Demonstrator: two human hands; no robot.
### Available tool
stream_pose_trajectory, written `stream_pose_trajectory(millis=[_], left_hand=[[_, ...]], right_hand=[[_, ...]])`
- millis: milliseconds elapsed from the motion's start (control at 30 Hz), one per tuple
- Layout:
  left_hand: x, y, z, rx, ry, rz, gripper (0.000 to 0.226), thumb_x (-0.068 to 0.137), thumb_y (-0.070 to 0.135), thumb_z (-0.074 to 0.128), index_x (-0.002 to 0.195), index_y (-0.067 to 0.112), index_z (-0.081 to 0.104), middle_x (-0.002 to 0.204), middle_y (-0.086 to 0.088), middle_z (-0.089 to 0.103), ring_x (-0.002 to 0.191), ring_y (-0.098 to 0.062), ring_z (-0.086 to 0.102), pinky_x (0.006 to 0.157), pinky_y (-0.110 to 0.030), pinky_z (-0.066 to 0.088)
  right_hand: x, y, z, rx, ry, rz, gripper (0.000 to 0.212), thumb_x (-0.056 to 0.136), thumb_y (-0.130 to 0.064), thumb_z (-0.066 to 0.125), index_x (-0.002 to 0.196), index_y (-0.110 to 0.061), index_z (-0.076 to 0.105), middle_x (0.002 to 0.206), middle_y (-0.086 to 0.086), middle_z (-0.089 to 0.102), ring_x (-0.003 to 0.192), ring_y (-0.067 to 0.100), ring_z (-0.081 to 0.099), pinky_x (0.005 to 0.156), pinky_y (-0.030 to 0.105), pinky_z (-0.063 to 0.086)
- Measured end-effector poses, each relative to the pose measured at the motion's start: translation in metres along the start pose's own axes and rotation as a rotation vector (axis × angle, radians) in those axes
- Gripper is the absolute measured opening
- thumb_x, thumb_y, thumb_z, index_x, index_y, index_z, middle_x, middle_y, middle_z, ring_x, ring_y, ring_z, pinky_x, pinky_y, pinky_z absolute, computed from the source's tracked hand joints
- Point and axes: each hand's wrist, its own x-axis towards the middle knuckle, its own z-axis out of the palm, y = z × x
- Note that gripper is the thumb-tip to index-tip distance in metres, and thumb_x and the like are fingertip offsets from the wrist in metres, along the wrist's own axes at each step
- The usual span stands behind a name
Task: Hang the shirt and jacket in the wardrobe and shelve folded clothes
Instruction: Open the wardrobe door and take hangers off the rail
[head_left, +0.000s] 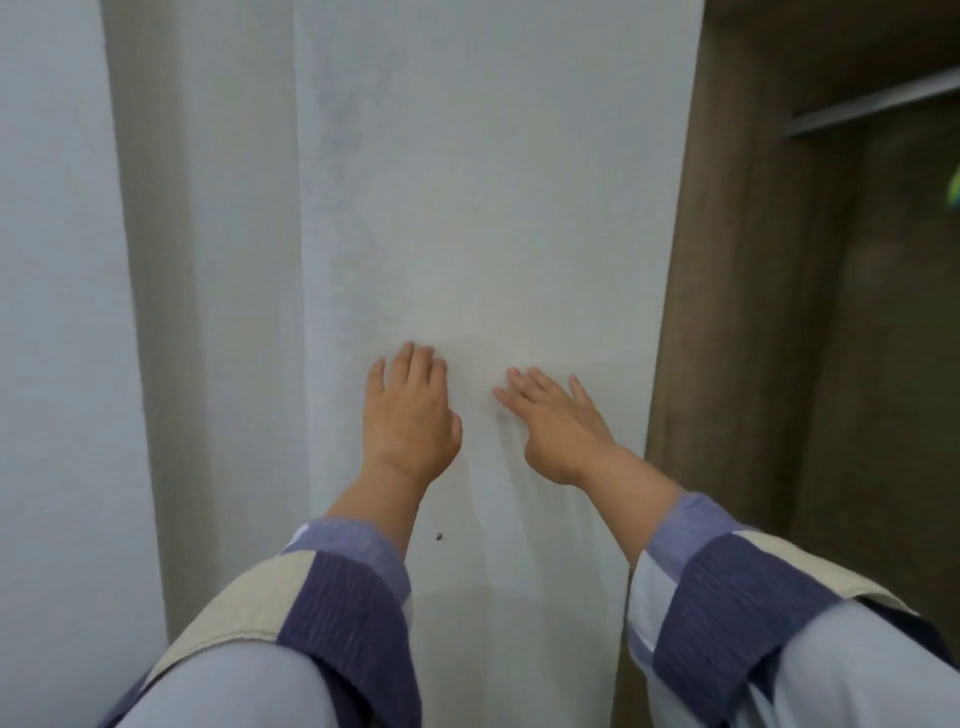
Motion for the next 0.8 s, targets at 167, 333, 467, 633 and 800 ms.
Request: stream_pose_trajectory(millis=[167,333,467,633,800], left_hand=[[0.058,0.067,-0.034,-0.158,0.135,0.138,0.046,0.085,0.031,0.047,0.128,0.017,0.052,0.142,-0.002,0.042,0.14,-0.019,0.026,0.112,-0.042,0.02],[0.101,0.151,-0.071,-0.403,0.253,0.235,0.043,0.081,0.033,0.042,0.116,0.016,0.061,0.127,-0.004,0.054,0.122,-0.024,0.045,0.096,-0.04,0.035],[0.127,0.229,-0.099,-0.633,0.169,0.269,0.039,0.086,0.037,0.047,0.119,0.019,0.057,0.124,-0.006,0.053,0.117,-0.025,0.047,0.089,-0.039,0.042],[0.146,0.309,-0.111,-1.003,0.001,0.386,0.038,0.09,0.037,0.047,0.127,0.025,0.051,0.129,-0.002,0.056,0.118,-0.023,0.053,0.095,-0.039,0.047],[0.172,0.371,-0.11,-1.311,-0.129,0.314,0.043,0.096,0.034,0.042,0.137,0.023,0.04,0.137,-0.008,0.052,0.125,-0.027,0.049,0.103,-0.038,0.041]], right_hand=[[-0.037,0.086,-0.065,-0.196,0.163,0.291,0.068,0.085,-0.016,0.047,0.147,-0.033,0.027,0.161,0.004,-0.01,0.146,0.022,-0.019,0.116,0.054,-0.011],[-0.097,0.156,-0.149,-0.396,0.427,0.543,0.06,0.084,-0.024,0.05,0.142,-0.031,0.036,0.16,0.007,0.002,0.147,0.027,-0.005,0.116,0.056,-0.005],[-0.13,0.206,-0.199,-0.281,0.528,0.746,0.055,0.086,-0.022,0.05,0.14,-0.025,0.038,0.153,0.005,0.028,0.142,0.025,0.016,0.117,0.05,0.013],[-0.133,0.258,-0.205,-0.059,0.498,0.879,0.045,0.097,-0.022,0.036,0.142,-0.019,0.037,0.15,0.004,0.037,0.139,0.026,0.026,0.114,0.048,0.023],[-0.11,0.295,-0.193,0.038,0.491,0.889,0.053,0.092,-0.013,0.039,0.144,-0.023,0.037,0.153,0.0,0.033,0.142,0.026,0.025,0.117,0.048,0.019]])
